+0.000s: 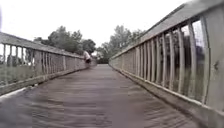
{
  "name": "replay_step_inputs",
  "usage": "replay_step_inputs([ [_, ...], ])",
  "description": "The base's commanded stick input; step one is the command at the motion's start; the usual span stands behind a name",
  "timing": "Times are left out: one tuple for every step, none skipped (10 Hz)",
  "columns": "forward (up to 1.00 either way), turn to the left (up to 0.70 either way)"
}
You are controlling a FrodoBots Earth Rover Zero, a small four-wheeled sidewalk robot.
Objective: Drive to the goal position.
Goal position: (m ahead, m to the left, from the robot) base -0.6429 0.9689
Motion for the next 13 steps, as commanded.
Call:
replay_step_inputs([
  [0.70,0.00],
  [0.70,0.00],
  [0.70,0.00],
  [0.70,0.00],
  [0.70,0.00],
  [0.70,0.00],
  [0.70,0.00],
  [0.70,0.00],
  [0.70,0.00],
  [0.70,0.00],
  [0.70,0.00],
  [0.70,0.00],
  [0.70,0.00],
])
